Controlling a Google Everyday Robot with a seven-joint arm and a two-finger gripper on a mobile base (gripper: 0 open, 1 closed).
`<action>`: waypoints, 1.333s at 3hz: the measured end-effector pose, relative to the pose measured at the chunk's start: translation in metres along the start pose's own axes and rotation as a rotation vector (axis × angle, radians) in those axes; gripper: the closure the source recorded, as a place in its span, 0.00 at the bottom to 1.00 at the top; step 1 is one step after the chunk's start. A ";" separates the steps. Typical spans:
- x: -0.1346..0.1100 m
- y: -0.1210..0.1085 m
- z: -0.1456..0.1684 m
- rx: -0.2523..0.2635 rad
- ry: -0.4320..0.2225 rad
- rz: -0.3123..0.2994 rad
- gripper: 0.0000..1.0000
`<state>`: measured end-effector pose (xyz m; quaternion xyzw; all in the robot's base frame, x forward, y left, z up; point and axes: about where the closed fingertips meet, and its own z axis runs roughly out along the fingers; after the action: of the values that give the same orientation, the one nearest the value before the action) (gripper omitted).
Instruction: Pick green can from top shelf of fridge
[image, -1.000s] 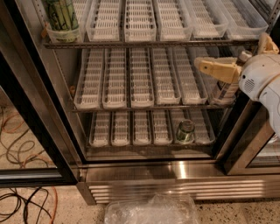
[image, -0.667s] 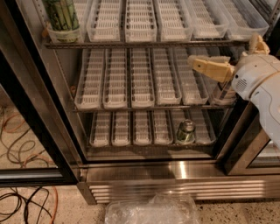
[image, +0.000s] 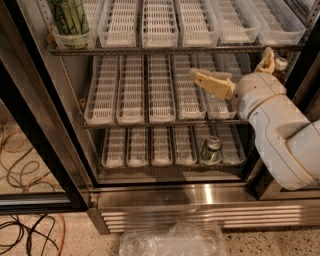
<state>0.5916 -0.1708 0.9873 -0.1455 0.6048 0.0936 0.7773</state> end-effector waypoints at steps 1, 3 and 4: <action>0.000 0.000 -0.002 0.000 0.000 0.000 0.00; -0.007 0.033 -0.033 -0.014 -0.052 0.084 0.00; -0.002 0.074 -0.055 -0.080 -0.043 0.130 0.00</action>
Offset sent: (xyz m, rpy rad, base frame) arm -0.0287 0.0154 -0.0026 0.0641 -0.0723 0.0283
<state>0.5171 -0.1193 0.9684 -0.1350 0.5921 0.1709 0.7759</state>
